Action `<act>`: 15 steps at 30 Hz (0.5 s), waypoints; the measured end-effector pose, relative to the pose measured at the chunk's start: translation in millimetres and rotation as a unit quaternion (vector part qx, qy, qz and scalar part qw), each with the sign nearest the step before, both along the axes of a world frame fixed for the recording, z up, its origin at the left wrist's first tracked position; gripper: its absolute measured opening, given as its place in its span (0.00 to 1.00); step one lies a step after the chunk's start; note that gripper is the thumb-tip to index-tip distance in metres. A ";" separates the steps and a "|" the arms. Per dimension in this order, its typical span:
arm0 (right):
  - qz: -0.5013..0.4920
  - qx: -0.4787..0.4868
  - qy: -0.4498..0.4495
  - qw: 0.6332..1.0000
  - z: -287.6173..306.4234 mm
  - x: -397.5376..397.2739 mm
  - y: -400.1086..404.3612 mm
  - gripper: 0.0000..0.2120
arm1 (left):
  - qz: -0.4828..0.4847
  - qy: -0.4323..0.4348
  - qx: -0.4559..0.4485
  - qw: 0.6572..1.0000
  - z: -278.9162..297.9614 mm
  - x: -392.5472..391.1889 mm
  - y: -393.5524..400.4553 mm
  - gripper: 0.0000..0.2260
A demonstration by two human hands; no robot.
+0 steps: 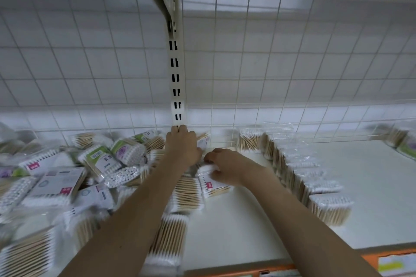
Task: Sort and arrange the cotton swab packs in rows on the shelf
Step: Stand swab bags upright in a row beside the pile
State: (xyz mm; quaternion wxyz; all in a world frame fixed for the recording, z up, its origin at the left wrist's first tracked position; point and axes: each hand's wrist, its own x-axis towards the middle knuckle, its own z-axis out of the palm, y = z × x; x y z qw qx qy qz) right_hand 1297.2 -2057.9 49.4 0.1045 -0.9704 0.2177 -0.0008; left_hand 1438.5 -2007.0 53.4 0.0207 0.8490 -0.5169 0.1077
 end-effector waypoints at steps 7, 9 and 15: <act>-0.023 -0.029 -0.052 0.998 -4.5 -9.5 5.5 0.20 | -0.001 0.030 -0.025 0.999 -2.0 -8.2 1.1 0.15; -0.029 -0.045 -0.045 0.998 -4.6 -13.9 5.6 0.18 | -0.005 0.025 -0.042 0.999 -1.6 -9.4 2.1 0.12; -0.055 -0.077 -0.054 0.994 6.0 -31.0 3.1 0.11 | -0.043 0.091 -0.164 0.981 9.3 -5.6 6.9 0.14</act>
